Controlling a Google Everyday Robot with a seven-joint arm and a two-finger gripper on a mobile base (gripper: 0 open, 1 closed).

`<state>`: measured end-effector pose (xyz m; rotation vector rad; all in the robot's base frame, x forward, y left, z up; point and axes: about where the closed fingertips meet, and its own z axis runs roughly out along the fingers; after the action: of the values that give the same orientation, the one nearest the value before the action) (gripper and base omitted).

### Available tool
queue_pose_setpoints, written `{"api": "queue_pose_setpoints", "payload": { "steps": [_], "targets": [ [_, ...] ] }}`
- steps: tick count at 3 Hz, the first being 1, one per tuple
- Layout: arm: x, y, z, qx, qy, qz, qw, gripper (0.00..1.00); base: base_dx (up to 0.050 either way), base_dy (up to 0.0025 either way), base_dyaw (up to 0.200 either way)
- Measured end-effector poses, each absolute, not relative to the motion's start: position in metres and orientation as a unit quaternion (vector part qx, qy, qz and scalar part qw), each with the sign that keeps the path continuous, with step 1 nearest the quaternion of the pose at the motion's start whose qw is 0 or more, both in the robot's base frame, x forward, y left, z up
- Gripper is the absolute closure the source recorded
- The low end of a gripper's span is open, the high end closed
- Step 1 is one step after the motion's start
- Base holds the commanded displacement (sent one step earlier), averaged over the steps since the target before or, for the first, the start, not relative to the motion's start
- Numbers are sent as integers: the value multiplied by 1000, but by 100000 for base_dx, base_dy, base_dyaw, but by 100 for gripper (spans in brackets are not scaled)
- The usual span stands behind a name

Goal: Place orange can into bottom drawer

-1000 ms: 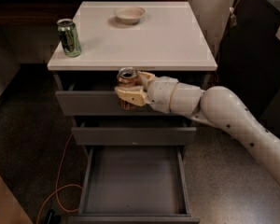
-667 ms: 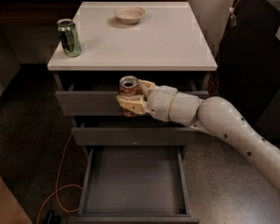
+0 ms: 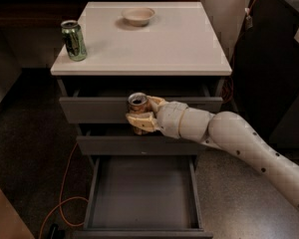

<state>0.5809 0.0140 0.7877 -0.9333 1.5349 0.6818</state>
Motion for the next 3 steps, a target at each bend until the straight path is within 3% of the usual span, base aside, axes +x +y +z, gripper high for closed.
{"api": "queue_pose_setpoints", "payload": {
  "steps": [3],
  "targets": [
    [576, 19, 681, -389, 691, 294, 533, 100, 0, 0, 0]
  ]
}}
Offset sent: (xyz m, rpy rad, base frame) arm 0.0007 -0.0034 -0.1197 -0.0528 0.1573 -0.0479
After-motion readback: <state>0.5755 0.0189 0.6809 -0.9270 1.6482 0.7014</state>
